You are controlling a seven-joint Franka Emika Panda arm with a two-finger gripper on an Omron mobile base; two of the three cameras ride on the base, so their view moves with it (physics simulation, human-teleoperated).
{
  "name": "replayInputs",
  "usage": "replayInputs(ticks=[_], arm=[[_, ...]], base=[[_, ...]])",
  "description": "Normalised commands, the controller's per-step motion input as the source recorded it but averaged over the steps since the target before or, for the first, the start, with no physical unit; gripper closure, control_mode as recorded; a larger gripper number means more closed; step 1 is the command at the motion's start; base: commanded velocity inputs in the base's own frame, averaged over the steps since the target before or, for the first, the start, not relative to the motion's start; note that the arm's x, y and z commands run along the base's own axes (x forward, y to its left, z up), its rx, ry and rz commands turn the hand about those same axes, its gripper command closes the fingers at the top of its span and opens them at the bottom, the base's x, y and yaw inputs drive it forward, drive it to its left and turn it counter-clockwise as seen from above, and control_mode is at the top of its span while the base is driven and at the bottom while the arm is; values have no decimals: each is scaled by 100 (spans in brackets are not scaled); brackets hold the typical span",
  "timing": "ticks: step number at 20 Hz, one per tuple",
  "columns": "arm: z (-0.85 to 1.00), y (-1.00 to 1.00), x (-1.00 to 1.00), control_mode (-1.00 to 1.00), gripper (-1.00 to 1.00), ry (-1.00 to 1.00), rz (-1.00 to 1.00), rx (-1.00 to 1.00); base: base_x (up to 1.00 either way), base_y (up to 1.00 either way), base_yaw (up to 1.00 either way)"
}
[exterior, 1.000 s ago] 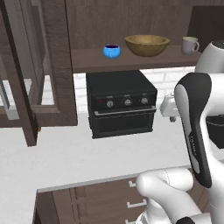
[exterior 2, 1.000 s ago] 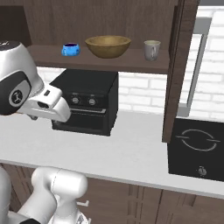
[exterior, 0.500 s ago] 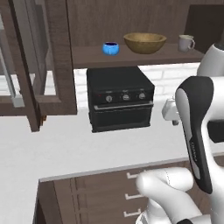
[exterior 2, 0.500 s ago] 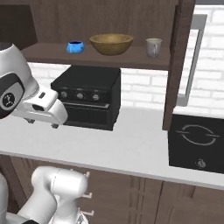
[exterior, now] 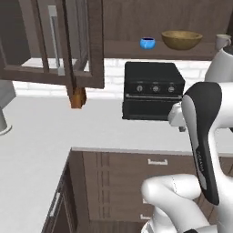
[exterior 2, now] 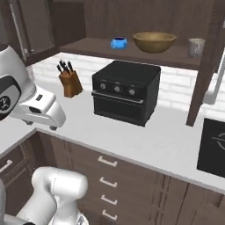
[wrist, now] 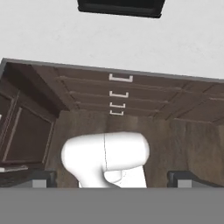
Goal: Gather all objects into one cabinet and sort the glasses and bowls to opposite sides.
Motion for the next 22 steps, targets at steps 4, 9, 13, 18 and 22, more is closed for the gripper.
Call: replayInputs(ticks=[4,9,13,18,22], arm=[[0,0,0,100,-100,0,0,0],[0,0,0,100,-100,0,0,0],[0,0,0,100,-100,0,0,0],[0,0,0,100,-100,0,0,0],[0,0,0,100,-100,0,0,0]], base=[[-35,11,73],[-13,33,85],[0,37,90],[2,20,89],[27,-1,76]])
